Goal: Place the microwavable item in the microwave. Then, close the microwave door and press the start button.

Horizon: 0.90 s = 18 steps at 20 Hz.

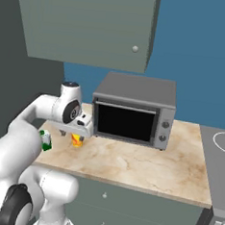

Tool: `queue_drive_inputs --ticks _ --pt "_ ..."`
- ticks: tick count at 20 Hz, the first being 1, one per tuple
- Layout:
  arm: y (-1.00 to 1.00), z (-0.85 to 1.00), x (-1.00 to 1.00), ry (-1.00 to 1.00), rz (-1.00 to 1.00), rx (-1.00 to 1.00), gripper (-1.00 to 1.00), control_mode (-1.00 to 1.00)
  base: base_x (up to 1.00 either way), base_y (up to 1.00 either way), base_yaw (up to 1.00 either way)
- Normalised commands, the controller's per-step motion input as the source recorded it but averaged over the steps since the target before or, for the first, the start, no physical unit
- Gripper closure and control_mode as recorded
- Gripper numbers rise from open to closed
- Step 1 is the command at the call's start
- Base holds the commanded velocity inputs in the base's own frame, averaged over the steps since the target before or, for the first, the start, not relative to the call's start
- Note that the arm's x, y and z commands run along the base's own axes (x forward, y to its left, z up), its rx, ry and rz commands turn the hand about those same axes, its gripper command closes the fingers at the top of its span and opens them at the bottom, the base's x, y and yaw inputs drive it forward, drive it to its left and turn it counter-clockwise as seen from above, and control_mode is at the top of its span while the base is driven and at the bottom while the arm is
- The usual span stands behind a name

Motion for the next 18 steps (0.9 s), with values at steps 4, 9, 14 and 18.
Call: queue_drive_inputs --ticks 4,9,14,18 --pt "0.0 0.01 0.09 -0.09 -0.06 0.0 -1.0 -1.0 0.0 0.0 0.0" --pt "-0.03 0.01 0.25 0.0 -0.05 0.0 -1.0 -1.0 0.0 0.0 0.0" --pt "0.0 0.0 0.28 0.03 -0.01 0.0 -1.0 -1.0 0.0 0.0 0.0" --pt "0.0 0.0 0.38 0.09 -0.01 0.0 -1.0 -1.0 0.0 0.0 0.0"
